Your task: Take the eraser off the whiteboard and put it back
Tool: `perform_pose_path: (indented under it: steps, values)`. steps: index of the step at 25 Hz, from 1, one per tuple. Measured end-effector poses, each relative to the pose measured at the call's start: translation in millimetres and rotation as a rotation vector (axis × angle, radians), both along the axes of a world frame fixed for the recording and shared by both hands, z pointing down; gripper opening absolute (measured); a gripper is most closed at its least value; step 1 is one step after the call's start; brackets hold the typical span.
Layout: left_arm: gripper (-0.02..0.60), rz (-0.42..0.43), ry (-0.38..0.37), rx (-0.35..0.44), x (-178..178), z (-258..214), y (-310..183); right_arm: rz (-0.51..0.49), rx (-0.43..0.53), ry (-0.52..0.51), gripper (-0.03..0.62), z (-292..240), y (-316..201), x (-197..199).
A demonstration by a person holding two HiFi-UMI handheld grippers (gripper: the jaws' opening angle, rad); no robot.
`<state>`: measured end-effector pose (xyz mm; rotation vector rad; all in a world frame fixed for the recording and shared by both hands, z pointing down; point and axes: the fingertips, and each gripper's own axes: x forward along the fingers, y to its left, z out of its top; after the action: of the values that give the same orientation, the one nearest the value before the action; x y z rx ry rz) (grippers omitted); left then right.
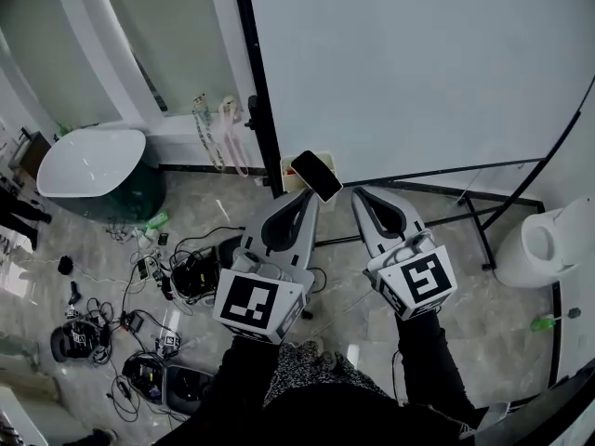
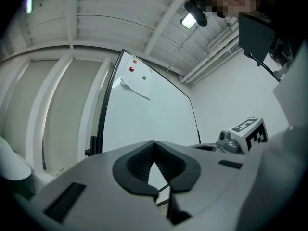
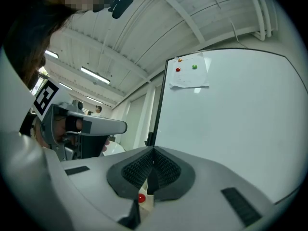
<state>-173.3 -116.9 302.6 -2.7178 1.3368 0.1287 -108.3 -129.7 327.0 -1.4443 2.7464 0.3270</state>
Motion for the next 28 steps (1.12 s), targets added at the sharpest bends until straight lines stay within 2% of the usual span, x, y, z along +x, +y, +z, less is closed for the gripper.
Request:
perform_pose_path:
  steps: [6,15,20,28]
  values:
    - [0.006,-0.030,-0.006,0.010,6.9,-3.1,36.0,0.037,0.006,-0.004,0.008,-3.6,33.0,19.4]
    - [0.006,-0.044,0.000,0.012,15.1,-4.3,65.3,0.035,-0.002,-0.033,0.008,-5.2,62.5,37.0]
    - [0.006,-0.042,0.004,0.013,19.7,-5.7,72.6,0.056,0.010,-0.013,0.008,-8.4,71.3,42.3]
    - [0.006,-0.040,-0.007,0.006,26.2,-2.3,73.6,0.063,0.002,-0.038,0.008,-6.3,72.9,51.8]
